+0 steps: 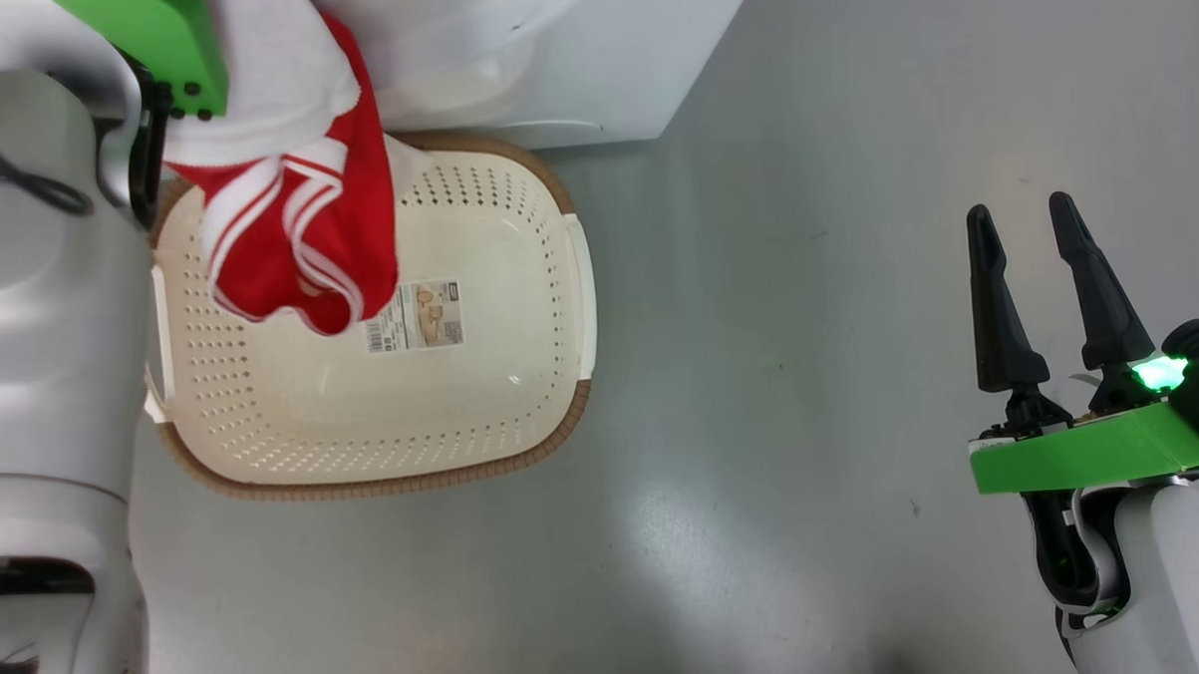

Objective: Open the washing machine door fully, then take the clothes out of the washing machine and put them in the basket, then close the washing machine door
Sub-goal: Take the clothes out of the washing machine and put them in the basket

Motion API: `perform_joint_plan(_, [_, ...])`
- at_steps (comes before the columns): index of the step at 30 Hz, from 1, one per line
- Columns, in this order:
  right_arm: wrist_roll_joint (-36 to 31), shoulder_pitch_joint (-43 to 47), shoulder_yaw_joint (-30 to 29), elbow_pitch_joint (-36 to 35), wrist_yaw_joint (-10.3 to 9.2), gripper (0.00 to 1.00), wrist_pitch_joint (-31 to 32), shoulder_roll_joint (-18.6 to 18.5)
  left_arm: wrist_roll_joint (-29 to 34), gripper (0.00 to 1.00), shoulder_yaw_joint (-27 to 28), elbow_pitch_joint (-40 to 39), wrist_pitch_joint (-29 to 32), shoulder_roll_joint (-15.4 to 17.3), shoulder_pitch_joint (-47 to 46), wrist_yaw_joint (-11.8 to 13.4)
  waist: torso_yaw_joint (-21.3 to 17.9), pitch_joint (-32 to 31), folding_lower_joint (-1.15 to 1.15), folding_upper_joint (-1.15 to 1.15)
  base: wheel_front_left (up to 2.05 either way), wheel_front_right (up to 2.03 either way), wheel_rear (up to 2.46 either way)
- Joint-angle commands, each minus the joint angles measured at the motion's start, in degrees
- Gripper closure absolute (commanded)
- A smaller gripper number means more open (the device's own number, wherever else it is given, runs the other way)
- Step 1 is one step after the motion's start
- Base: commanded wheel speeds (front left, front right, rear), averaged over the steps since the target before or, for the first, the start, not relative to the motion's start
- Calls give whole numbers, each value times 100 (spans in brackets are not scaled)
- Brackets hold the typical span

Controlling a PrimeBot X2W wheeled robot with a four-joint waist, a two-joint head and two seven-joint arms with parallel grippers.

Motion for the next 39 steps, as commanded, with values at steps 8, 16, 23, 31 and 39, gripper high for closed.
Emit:
perform_joint_plan(8, [-23,301,43,-102,37,0,-37,10,-282,100,259,-830,-755,123,682,115,122,-361,0,0,0,0,0])
perform_joint_plan(16, [-51,429,37,-117,37,0,-37,10,-342,100,612,-3684,-763,-120,2498,275,232,-504,0,0,0,0,0])
perform_joint_plan(23, [-47,497,60,-125,37,0,-37,11,-410,100,776,-5634,-763,-318,4200,322,267,-566,0,0,0,0,0])
perform_joint_plan(31, [-39,486,72,-143,37,0,-37,-21,-847,100,468,-6168,-764,-356,5235,513,300,-501,0,0,0,0,0])
perform_joint_plan(39, [-28,364,96,-174,37,0,-37,-17,-1005,100,253,-5337,-764,-358,5253,565,241,-243,0,0,0,0,0])
